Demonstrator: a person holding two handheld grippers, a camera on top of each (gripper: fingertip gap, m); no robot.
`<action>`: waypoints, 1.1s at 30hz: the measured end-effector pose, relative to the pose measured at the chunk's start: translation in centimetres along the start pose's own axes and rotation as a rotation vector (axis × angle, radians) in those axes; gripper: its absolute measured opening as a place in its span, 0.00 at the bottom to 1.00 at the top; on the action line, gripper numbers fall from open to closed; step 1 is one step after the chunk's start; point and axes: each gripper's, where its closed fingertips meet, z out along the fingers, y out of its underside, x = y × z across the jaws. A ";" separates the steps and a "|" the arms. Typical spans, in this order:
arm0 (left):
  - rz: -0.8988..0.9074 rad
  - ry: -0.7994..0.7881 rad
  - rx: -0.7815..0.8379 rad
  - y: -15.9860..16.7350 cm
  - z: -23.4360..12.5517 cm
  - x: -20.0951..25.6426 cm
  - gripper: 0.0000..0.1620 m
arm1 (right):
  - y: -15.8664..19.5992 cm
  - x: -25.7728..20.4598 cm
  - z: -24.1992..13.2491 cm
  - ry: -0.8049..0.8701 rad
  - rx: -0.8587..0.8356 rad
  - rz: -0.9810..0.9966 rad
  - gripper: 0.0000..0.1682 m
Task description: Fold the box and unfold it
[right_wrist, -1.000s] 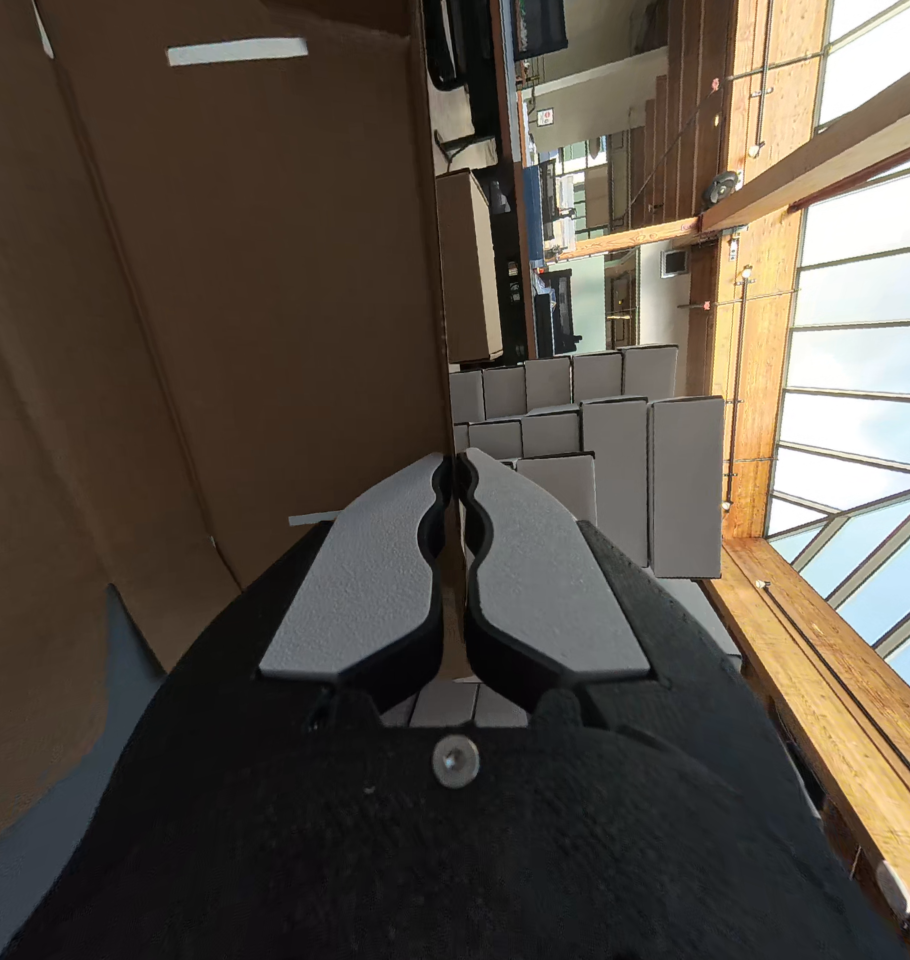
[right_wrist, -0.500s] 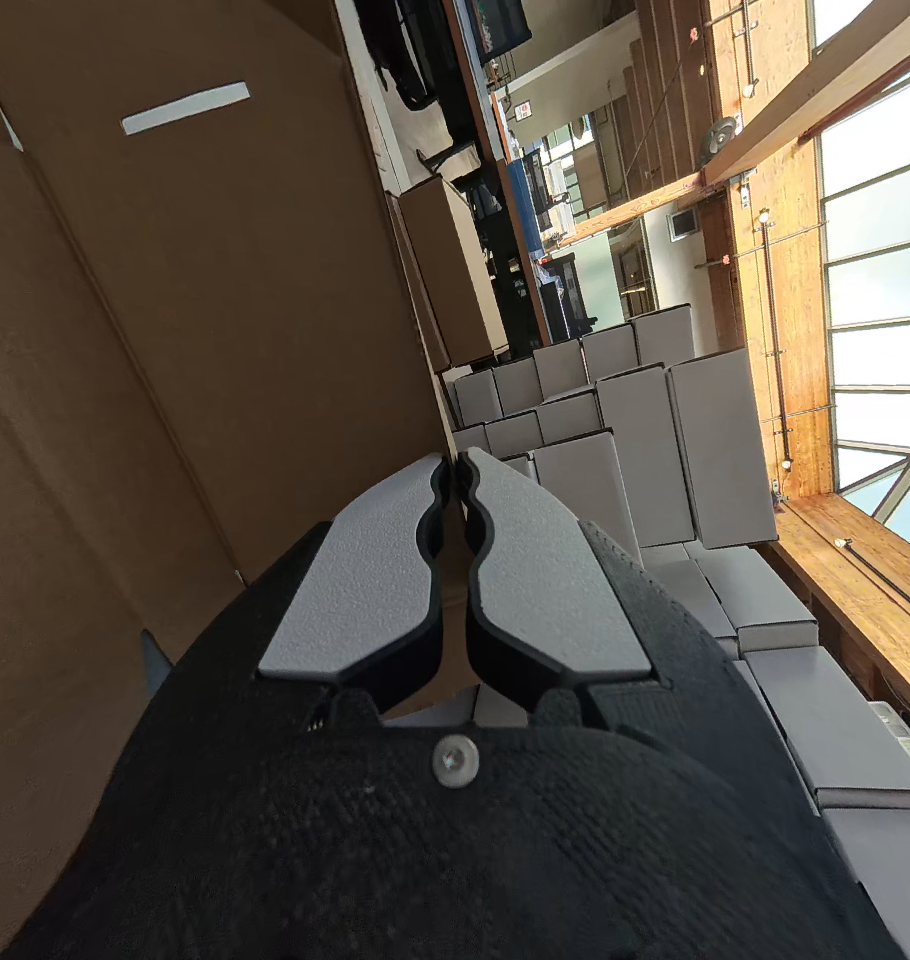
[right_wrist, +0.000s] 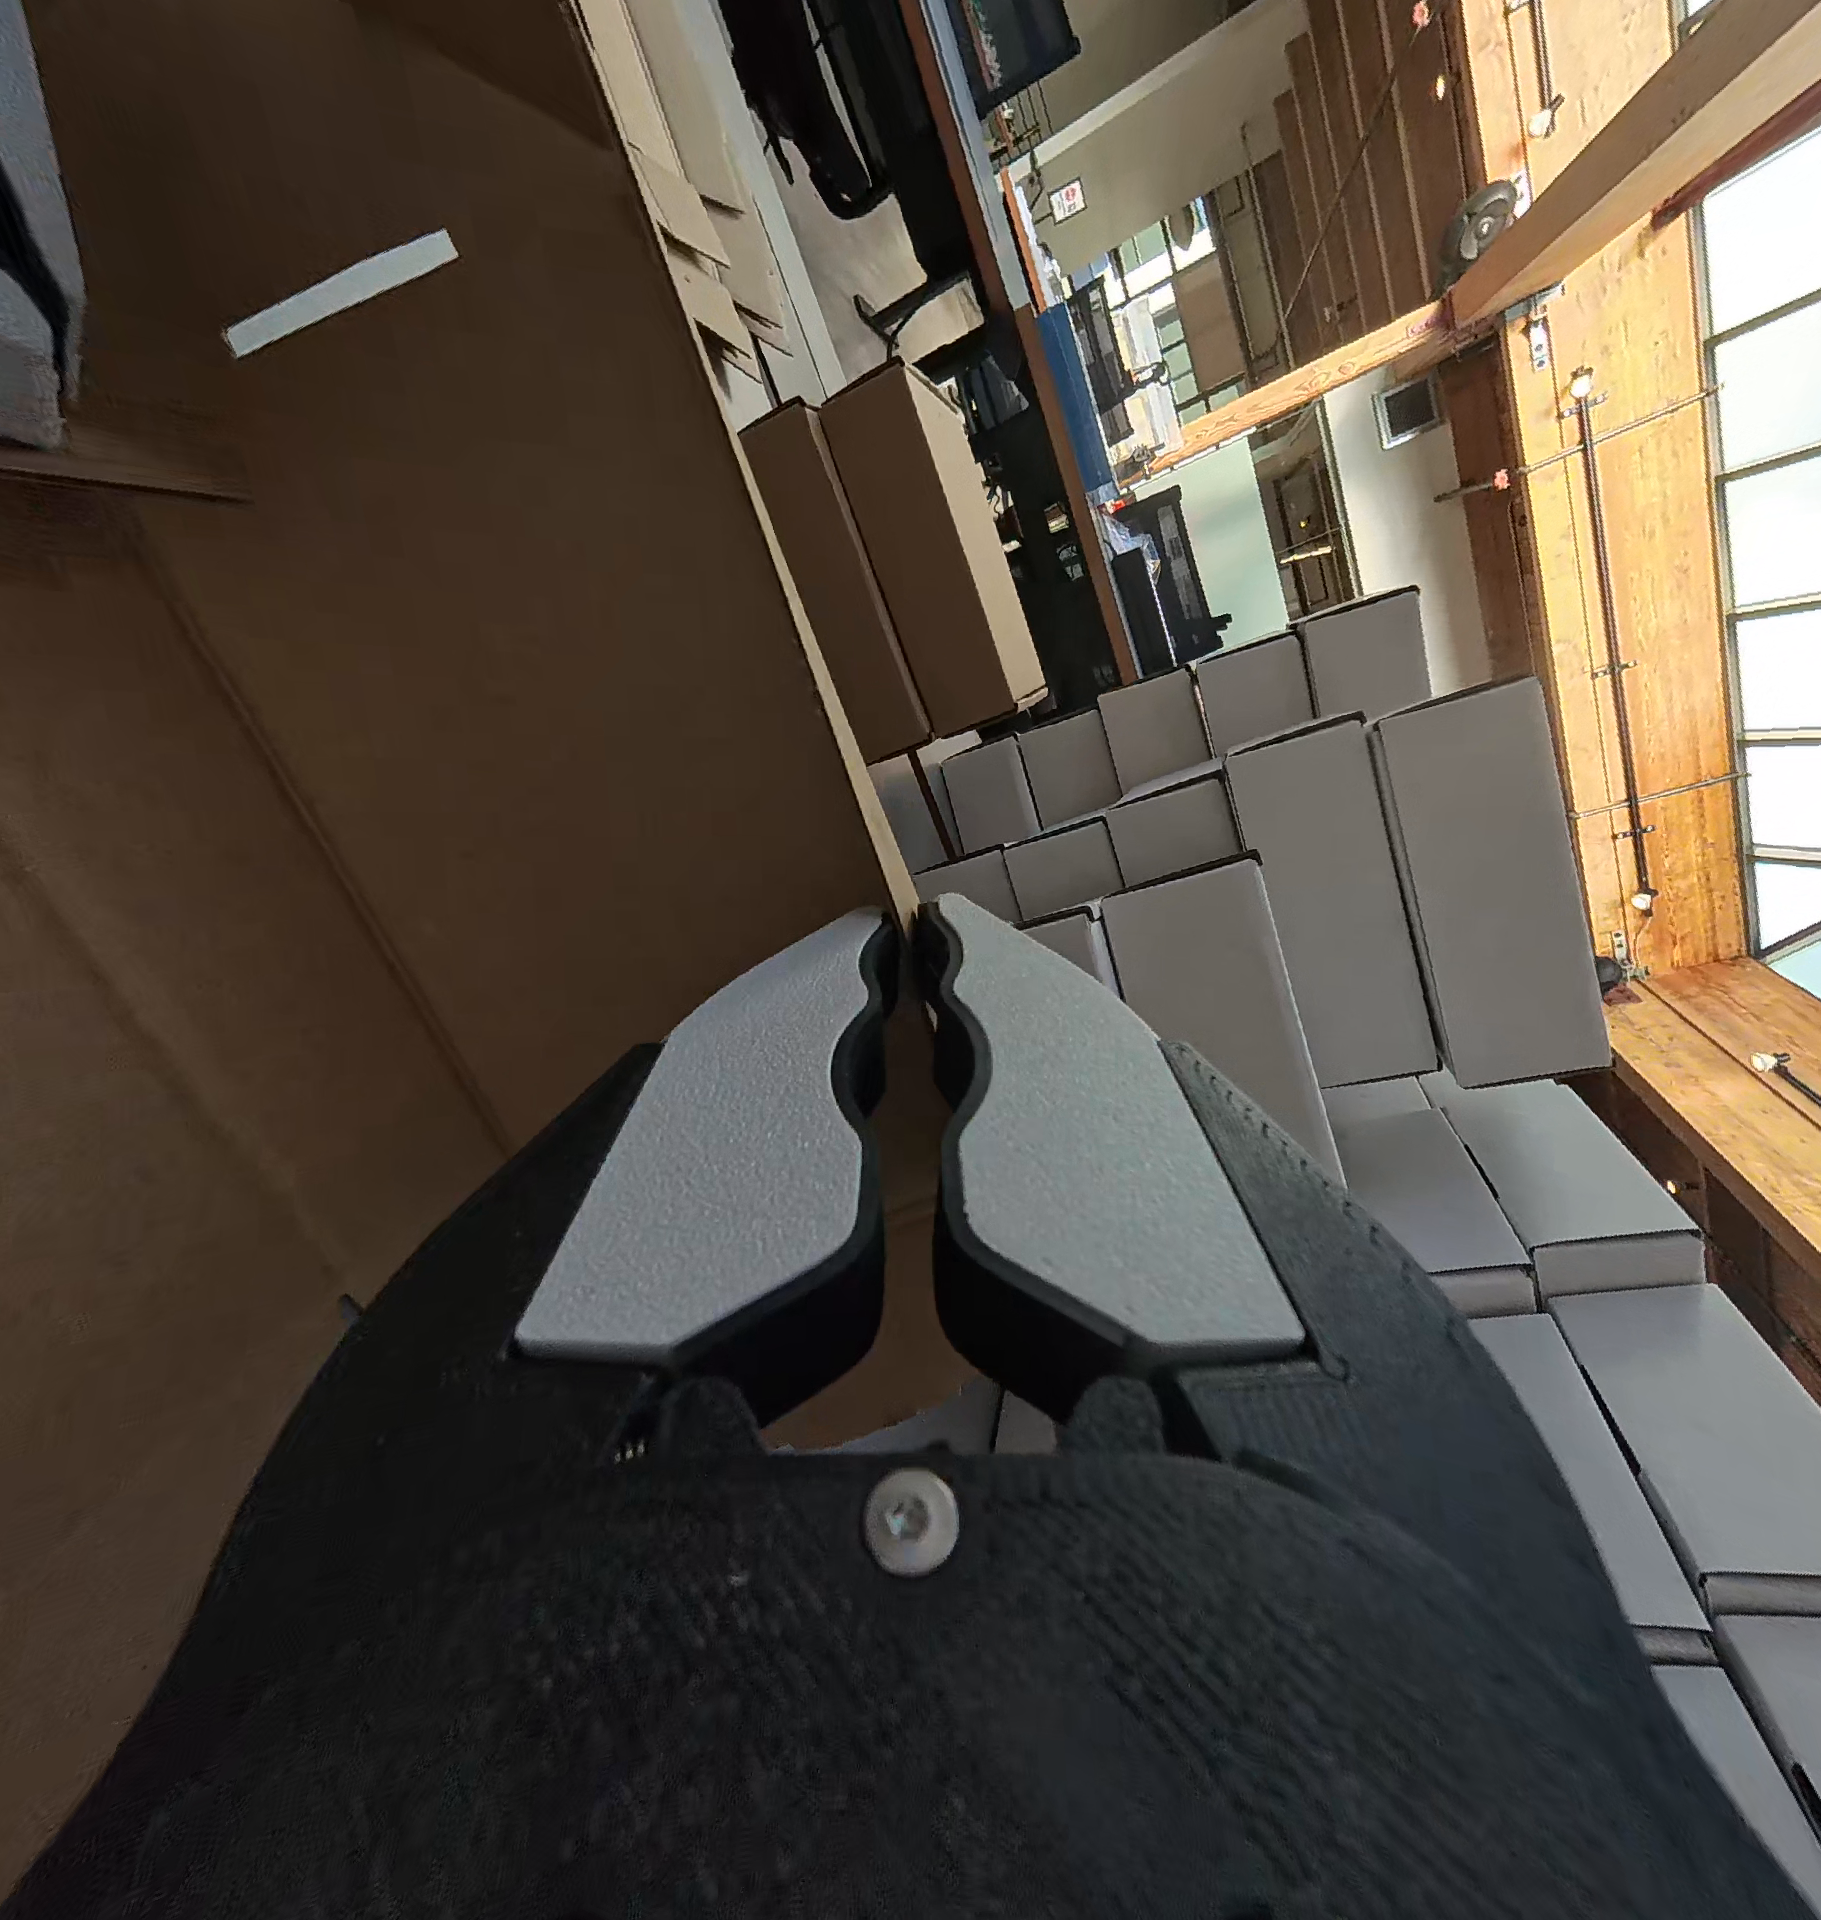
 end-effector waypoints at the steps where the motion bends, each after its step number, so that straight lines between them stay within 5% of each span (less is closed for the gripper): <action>1: 0.062 -0.025 -0.021 0.0 0.2 0.2 0.00 | 0.1 0.0 0.0 0.000 0.003 0.001 0.02; 8: 0.101 -0.004 0.019 0.0 0.2 0.4 0.00 | 0.2 0.1 -0.3 0.029 0.014 -0.013 0.02; 14: -0.045 0.013 0.329 -3.8 -6.7 -4.2 0.00 | 0.7 0.5 0.0 0.055 0.020 -0.044 0.02; 17: -0.148 -0.108 0.437 -5.3 -9.5 -9.5 0.00 | 0.5 0.9 0.5 0.080 0.042 -0.031 0.02; 24: 0.001 -0.141 0.261 -3.6 -5.0 -14.1 0.02 | -0.1 0.7 0.6 0.129 0.084 -0.187 0.01; 33: 0.136 0.111 0.208 -1.1 -2.9 -9.9 0.00 | -0.3 -0.1 -1.6 0.215 0.037 -0.367 0.01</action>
